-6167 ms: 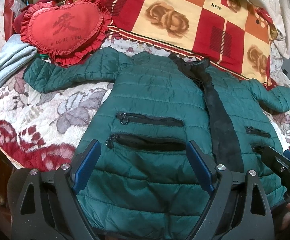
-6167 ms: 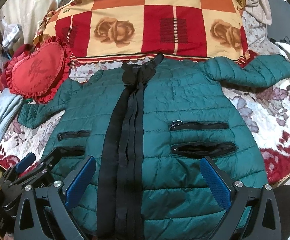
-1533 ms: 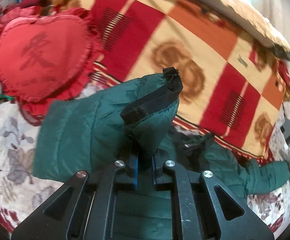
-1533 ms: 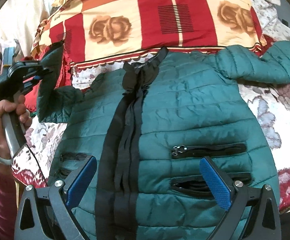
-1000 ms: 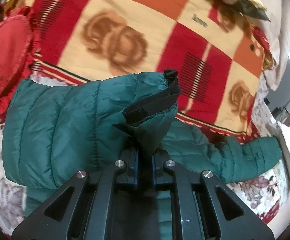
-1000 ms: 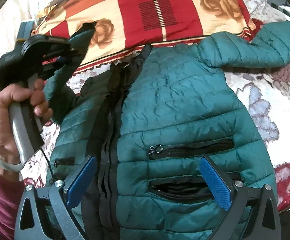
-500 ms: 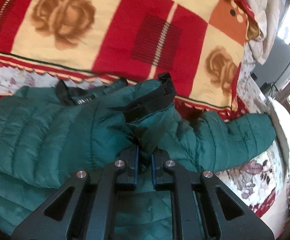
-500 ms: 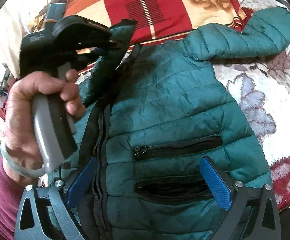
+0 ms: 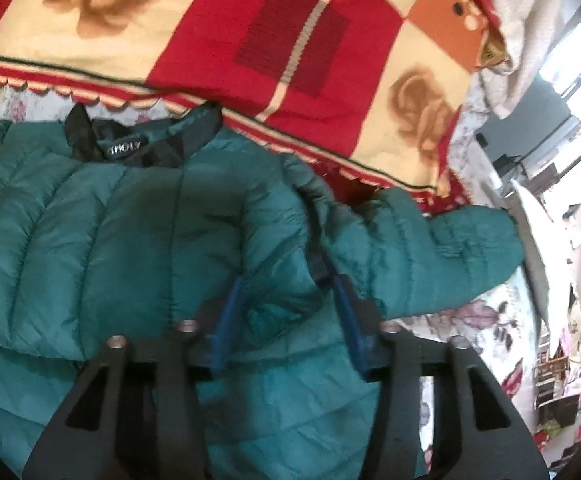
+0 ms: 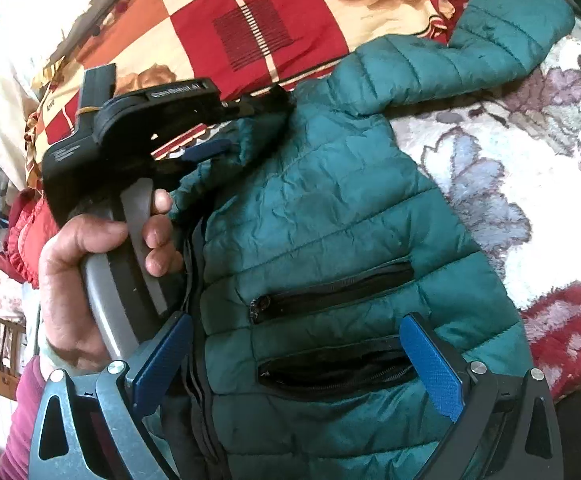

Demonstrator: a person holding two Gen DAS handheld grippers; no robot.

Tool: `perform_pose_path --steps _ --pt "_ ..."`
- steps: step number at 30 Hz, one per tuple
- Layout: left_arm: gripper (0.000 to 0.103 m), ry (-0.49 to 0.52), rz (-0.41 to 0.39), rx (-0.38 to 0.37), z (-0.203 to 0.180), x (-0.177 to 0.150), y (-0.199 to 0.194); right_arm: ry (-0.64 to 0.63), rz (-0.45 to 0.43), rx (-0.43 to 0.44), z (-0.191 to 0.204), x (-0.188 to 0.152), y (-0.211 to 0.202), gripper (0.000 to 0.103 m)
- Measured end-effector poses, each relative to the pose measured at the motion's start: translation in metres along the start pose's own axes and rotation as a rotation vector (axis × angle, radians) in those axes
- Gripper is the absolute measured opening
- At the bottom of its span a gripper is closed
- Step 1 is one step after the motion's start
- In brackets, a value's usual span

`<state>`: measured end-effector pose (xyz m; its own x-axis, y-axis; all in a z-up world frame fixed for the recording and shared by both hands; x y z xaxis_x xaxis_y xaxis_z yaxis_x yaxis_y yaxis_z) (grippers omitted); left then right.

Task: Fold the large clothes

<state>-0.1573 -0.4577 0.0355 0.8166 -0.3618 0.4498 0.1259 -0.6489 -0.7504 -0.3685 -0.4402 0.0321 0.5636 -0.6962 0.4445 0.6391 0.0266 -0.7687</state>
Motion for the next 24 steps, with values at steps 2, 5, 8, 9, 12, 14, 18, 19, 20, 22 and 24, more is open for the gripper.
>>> perform_pose_path --steps 2,5,8,9,12,14,18,19,20,22,24 --pt "0.053 0.007 -0.001 -0.007 0.0 0.002 -0.013 -0.018 -0.008 -0.008 0.005 0.002 -0.003 0.103" --pt "0.053 0.009 -0.02 0.01 0.011 0.007 -0.037 -0.064 -0.038 -0.02 0.014 0.011 -0.009 0.103" --pt "0.053 0.012 -0.056 0.09 0.044 0.012 -0.07 -0.113 -0.069 -0.023 0.022 0.034 -0.006 0.103" --pt "0.053 0.01 -0.067 0.119 0.055 0.014 -0.079 -0.13 -0.081 -0.028 0.024 0.046 -0.003 0.103" --pt "0.053 0.008 -0.128 0.242 0.101 0.02 -0.108 -0.133 -0.096 -0.005 0.029 0.081 0.014 0.103" --pt "0.053 -0.011 -0.159 0.323 0.133 0.023 -0.122 -0.107 -0.062 -0.02 0.026 0.108 0.044 0.103" --pt "0.053 -0.104 -0.167 0.393 0.191 0.022 -0.134 -0.044 0.03 0.005 0.026 0.138 0.103 0.103" --pt "0.053 -0.121 -0.17 0.407 0.201 0.022 -0.135 -0.031 0.042 0.011 0.026 0.145 0.116 0.1" --pt "0.053 -0.136 -0.175 0.424 0.21 0.022 -0.136 -0.029 0.043 0.016 0.028 0.147 0.123 0.096" --pt "0.053 -0.165 -0.179 0.448 0.226 0.023 -0.136 -0.057 0.048 0.016 0.034 0.154 0.136 0.047" --pt "0.053 -0.187 -0.173 0.471 0.241 0.025 -0.132 -0.088 0.041 -0.062 0.032 0.16 0.142 0.022"
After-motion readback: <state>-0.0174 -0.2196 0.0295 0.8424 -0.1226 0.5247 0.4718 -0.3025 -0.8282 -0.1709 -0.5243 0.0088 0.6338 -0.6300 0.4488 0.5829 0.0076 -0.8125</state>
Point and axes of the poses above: each gripper's, at about its wrist camera, not at the fingertips, and y roughly the way its jaws point, z to its left, x to its top, the point moved 8 cm from there along y, roughly the way its jaws point, and after that the axes turned 4 degrees about -y, right-handed, at the moved point
